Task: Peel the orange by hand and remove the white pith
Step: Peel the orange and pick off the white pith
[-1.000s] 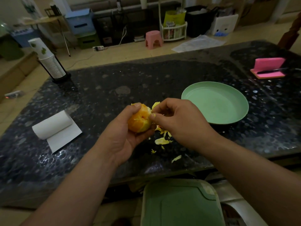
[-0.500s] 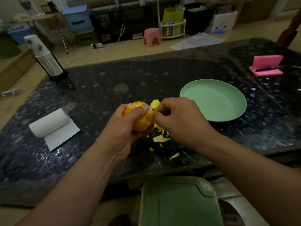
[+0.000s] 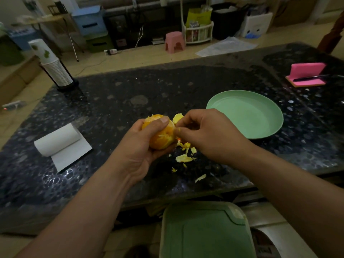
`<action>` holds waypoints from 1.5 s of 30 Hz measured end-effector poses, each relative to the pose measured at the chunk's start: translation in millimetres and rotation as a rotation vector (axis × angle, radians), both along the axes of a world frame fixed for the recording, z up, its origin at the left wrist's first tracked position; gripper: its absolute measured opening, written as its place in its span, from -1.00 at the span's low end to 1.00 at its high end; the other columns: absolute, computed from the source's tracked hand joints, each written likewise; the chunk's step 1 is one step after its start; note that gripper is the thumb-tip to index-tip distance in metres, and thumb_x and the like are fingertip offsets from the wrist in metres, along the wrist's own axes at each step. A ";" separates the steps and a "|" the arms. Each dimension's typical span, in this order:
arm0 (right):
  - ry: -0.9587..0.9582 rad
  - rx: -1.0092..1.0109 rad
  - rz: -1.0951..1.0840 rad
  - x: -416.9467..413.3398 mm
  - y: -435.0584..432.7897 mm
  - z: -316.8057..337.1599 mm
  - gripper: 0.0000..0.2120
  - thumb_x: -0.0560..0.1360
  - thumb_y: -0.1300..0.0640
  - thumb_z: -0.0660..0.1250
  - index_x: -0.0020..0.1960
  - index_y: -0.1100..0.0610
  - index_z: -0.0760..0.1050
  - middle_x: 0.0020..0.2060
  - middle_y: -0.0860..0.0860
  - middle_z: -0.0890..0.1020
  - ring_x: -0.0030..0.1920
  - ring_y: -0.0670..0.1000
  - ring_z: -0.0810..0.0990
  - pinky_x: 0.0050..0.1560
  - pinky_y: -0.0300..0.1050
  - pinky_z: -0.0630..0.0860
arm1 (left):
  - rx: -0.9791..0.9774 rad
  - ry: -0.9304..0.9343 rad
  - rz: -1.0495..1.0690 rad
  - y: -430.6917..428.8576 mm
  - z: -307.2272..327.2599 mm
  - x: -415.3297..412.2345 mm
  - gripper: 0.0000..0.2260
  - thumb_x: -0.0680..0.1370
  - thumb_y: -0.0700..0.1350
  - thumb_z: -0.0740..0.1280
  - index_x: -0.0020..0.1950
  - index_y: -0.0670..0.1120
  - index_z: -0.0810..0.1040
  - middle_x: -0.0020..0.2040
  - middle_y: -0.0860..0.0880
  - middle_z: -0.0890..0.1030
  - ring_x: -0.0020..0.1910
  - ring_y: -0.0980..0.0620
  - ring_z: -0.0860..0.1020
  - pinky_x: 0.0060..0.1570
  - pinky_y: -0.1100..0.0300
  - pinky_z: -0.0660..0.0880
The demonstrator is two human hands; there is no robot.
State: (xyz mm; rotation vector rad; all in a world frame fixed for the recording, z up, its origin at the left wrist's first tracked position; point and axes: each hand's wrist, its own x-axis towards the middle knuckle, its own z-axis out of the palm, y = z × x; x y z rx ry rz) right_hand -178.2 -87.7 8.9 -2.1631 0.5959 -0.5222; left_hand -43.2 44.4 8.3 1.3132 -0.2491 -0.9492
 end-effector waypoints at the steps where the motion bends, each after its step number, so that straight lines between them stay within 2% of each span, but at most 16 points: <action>1: 0.011 -0.026 -0.009 0.6 0.3 0.1 -0.95 0.57 0.00 0.48 -0.05 -0.05 0.69 -0.22 -0.16 0.71 -0.17 -0.17 0.67 -0.11 -0.09 0.65 | 0.002 -0.019 0.003 -0.3 -0.3 -0.7 -0.36 0.30 0.00 0.59 0.34 -0.12 0.53 0.28 -0.22 0.65 0.18 -0.23 0.71 -0.03 -0.06 0.71; 6: 0.046 -0.143 -0.033 0.4 3.6 -1.3 -0.90 0.60 0.07 0.43 -0.09 -0.02 0.67 -0.26 -0.14 0.67 -0.22 -0.15 0.62 -0.21 -0.13 0.57 | 0.036 -0.109 0.003 -2.9 -2.8 -4.9 -0.35 0.27 0.03 0.59 0.32 -0.09 0.52 0.25 -0.18 0.65 0.18 -0.20 0.70 0.05 -0.15 0.70; 10: 0.030 -0.202 -0.049 -0.2 6.3 -1.8 -0.90 0.55 0.08 0.42 -0.15 -0.02 0.61 -0.30 -0.13 0.63 -0.24 -0.13 0.59 -0.24 -0.09 0.55 | 0.040 -0.108 -0.011 -4.9 -3.0 -8.2 -0.36 0.29 0.04 0.59 0.33 -0.08 0.52 0.27 -0.19 0.63 0.14 -0.16 0.70 0.00 -0.09 0.71; 17: -0.021 -0.151 -0.049 -0.9 2.4 -1.5 -0.89 0.51 0.09 0.45 -0.19 -0.03 0.59 -0.31 -0.11 0.64 -0.27 -0.12 0.59 -0.29 -0.17 0.48 | -0.001 0.010 -0.034 -0.1 1.7 -8.5 -0.36 0.35 0.01 0.53 0.39 -0.13 0.53 0.27 -0.23 0.66 0.08 -0.16 0.73 -0.14 0.03 0.69; 22: -0.075 -0.061 -0.033 0.6 -2.1 -3.3 -0.88 0.53 0.14 0.45 -0.18 -0.01 0.61 -0.34 -0.10 0.64 -0.37 -0.13 0.56 -0.38 -0.25 0.47 | -0.022 0.071 -0.064 4.3 4.4 -8.4 -0.49 0.39 -0.02 0.49 0.31 -0.12 0.59 0.17 -0.20 0.71 0.04 -0.16 0.72 -0.21 0.07 0.69; 26: -0.098 -0.035 -0.024 1.1 -5.9 -5.9 -0.89 0.52 0.15 0.45 -0.17 0.00 0.62 -0.34 -0.12 0.63 -0.34 -0.16 0.54 -0.33 -0.31 0.42 | -0.024 0.100 -0.093 8.8 5.0 -4.8 -0.55 0.43 -0.02 0.48 0.29 -0.13 0.60 0.17 -0.23 0.71 0.02 -0.19 0.72 -0.25 0.10 0.68; 29: -0.109 0.011 -0.056 0.6 -12.9 -8.5 -0.88 0.53 0.16 0.44 -0.17 0.00 0.62 -0.33 -0.14 0.64 -0.34 -0.17 0.55 -0.31 -0.26 0.46 | -0.050 0.140 -0.113 12.9 6.3 -0.9 -0.55 0.45 -0.03 0.53 0.29 -0.14 0.59 0.12 -0.25 0.72 -0.05 -0.22 0.73 -0.27 0.11 0.68; 32: -0.083 0.042 -0.053 -1.1 -18.7 -7.2 -0.90 0.60 0.11 0.43 -0.09 -0.03 0.65 -0.27 -0.12 0.69 -0.27 -0.15 0.64 -0.24 -0.21 0.55 | -0.058 0.154 -0.098 13.8 8.3 0.7 -0.54 0.45 -0.03 0.55 0.30 -0.13 0.59 0.12 -0.25 0.71 -0.07 -0.23 0.73 -0.28 0.11 0.67; 34: -0.048 0.088 -0.003 -0.4 -17.0 -3.5 -0.90 0.65 0.11 0.40 0.01 -0.03 0.68 -0.22 -0.11 0.72 -0.21 -0.11 0.70 -0.22 -0.21 0.59 | -0.049 0.136 -0.086 12.9 8.6 -0.2 -0.58 0.43 -0.01 0.50 0.25 -0.11 0.60 0.10 -0.22 0.72 -0.08 -0.21 0.73 -0.28 0.12 0.67; 37: -0.037 0.206 0.088 1.6 -9.1 1.3 -0.87 0.65 0.18 0.38 0.08 0.00 0.68 -0.13 -0.02 0.75 -0.17 -0.01 0.73 -0.21 -0.10 0.67 | -0.024 0.108 -0.038 9.5 7.5 -1.5 -0.58 0.37 0.01 0.48 0.21 -0.07 0.61 0.04 -0.18 0.74 -0.09 -0.17 0.74 -0.27 0.12 0.69; 42: -0.023 0.141 0.071 3.8 -0.7 -0.8 -0.94 0.62 0.00 0.45 0.02 -0.03 0.68 -0.19 -0.06 0.73 -0.21 -0.08 0.71 -0.10 0.07 0.71 | -0.027 0.085 -0.031 7.4 6.7 -3.5 -0.56 0.39 -0.01 0.48 0.24 -0.09 0.60 0.10 -0.17 0.71 -0.10 -0.09 0.74 -0.27 0.12 0.68; 45: -0.042 0.078 0.012 6.2 -0.7 -3.2 -0.92 0.62 0.01 0.46 -0.05 -0.04 0.66 -0.23 -0.10 0.72 -0.22 -0.13 0.68 -0.12 0.00 0.68 | -0.022 0.052 -0.054 6.3 9.0 -6.0 -0.44 0.39 0.04 0.50 0.34 -0.14 0.57 0.22 -0.26 0.69 -0.01 -0.11 0.72 -0.26 0.13 0.68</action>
